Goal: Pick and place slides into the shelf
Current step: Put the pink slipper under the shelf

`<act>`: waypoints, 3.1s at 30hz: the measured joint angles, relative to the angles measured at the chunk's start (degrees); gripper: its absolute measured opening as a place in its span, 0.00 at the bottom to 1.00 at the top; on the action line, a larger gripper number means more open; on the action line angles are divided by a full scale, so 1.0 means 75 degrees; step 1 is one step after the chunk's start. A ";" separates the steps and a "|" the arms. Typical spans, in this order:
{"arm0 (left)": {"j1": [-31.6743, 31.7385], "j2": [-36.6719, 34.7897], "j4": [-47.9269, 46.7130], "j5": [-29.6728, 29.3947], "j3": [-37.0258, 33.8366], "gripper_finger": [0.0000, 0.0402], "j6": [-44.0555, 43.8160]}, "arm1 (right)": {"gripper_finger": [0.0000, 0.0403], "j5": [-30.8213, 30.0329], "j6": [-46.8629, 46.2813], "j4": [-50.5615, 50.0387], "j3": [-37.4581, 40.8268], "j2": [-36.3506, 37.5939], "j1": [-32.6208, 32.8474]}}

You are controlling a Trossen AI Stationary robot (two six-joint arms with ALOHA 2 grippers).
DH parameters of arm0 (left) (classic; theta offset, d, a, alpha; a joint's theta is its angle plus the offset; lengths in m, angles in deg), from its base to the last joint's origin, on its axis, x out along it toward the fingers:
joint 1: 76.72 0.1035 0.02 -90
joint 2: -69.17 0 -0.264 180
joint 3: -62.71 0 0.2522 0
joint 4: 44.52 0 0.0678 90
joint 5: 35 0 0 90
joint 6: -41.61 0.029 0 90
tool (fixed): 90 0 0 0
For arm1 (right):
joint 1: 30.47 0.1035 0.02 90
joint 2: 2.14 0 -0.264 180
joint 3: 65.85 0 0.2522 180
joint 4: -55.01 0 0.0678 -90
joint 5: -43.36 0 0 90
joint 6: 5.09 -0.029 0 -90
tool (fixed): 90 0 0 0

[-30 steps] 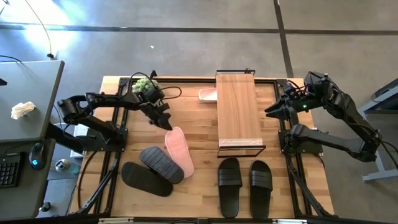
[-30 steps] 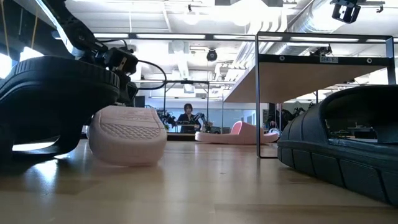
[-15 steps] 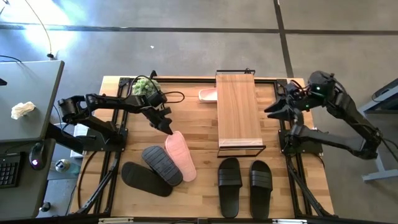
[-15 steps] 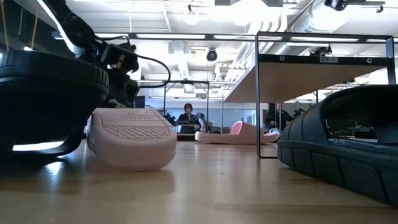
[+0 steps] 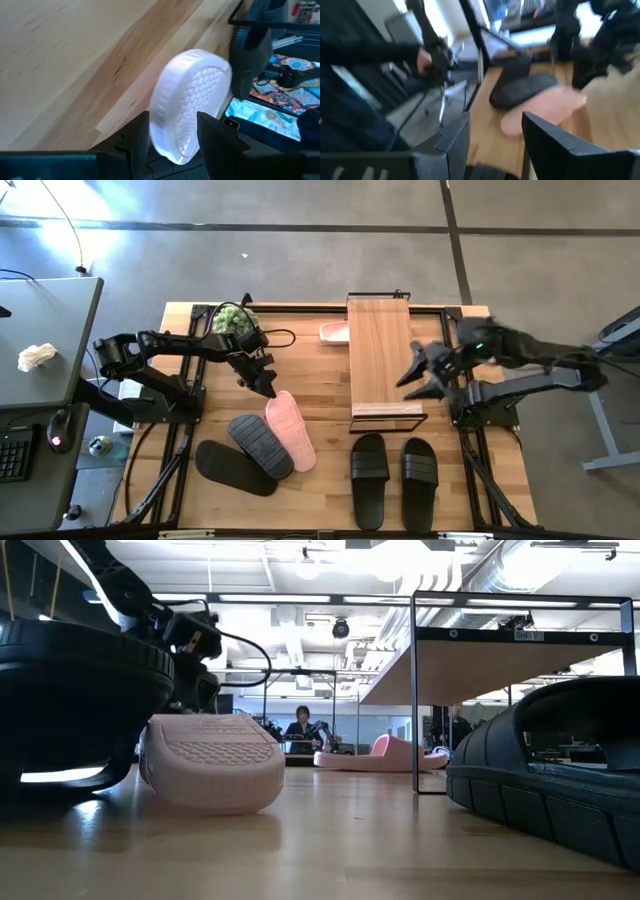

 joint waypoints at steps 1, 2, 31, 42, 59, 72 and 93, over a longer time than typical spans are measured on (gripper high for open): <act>0.0000 0.0000 -0.0036 -0.0038 0.0000 0.37 -0.0003 | 0.42 -0.0002 0.0018 0.0025 0.0000 -0.0151 0.0156; 0.0002 0.0000 -0.0083 -0.0057 0.0000 0.37 -0.0001 | 0.42 0.0005 0.0009 0.0058 0.0000 -0.0292 0.0284; -0.0513 0.0720 0.1538 0.1454 0.0000 0.35 0.0000 | 0.42 -0.1549 -0.1105 0.0089 0.0000 -0.1033 0.1741; -0.0818 0.0717 0.1666 0.1231 0.0000 0.03 -0.0023 | 0.42 -0.1948 -0.1106 0.0101 0.0000 -0.1033 0.1738; -0.0796 0.0714 0.2682 0.1895 0.0000 0.01 -0.0407 | 0.34 -0.3301 0.0445 0.0734 -0.0006 -0.2616 0.2986; -0.0801 -0.0166 0.5576 0.2978 0.0006 0.00 -0.2168 | 0.34 -0.5104 0.2676 0.1608 -0.0006 -0.2953 0.2983; -0.0801 -0.1014 0.8990 0.2138 0.0009 0.00 -0.3802 | 0.34 -0.1338 -0.4160 0.1560 -0.0259 -0.2758 0.2115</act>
